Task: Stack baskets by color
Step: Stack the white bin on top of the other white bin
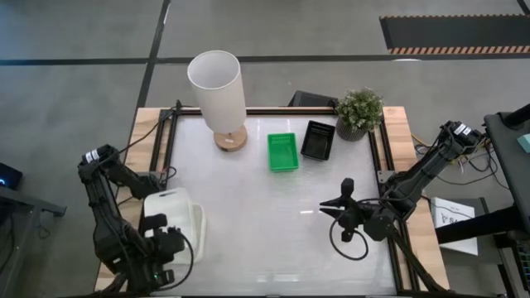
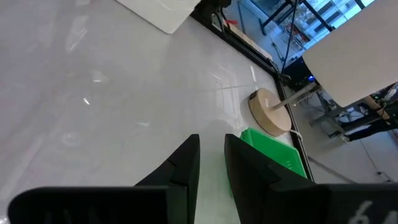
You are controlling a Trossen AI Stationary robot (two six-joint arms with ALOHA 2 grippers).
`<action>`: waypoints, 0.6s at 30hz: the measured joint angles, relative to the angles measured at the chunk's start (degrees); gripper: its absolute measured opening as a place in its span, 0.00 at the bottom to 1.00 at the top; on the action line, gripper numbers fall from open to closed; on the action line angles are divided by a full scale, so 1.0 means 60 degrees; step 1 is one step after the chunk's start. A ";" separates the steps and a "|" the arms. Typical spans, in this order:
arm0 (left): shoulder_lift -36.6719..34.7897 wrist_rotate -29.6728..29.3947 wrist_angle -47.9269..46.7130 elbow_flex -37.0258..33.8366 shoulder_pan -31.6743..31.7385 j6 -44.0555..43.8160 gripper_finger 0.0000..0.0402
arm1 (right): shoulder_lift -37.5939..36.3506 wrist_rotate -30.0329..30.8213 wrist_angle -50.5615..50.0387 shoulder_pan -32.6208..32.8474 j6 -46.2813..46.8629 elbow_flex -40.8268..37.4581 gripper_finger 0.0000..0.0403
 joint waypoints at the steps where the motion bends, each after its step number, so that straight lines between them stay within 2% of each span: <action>1: -0.0003 0.0007 0.0031 -0.0030 -0.0004 -0.0106 0.00 | 0.0000 0.0002 0.0000 0.0000 0.0000 0.0000 0.17; 7: 0.0037 0.0101 0.0244 -0.0073 0.0007 0.0003 0.00 | 0.0000 0.0002 0.0000 0.0000 -0.0229 0.0000 0.17; 13: 0.0212 0.0865 0.0314 -0.0103 0.0007 -0.0055 0.00 | 0.0000 0.0002 -0.0009 0.0000 -0.0088 0.0000 0.17; 18: 0.0219 0.0872 0.0506 -0.0109 0.0011 -0.0077 0.08 | 0.0000 -0.0054 -0.0036 0.0004 0.0015 0.0000 0.17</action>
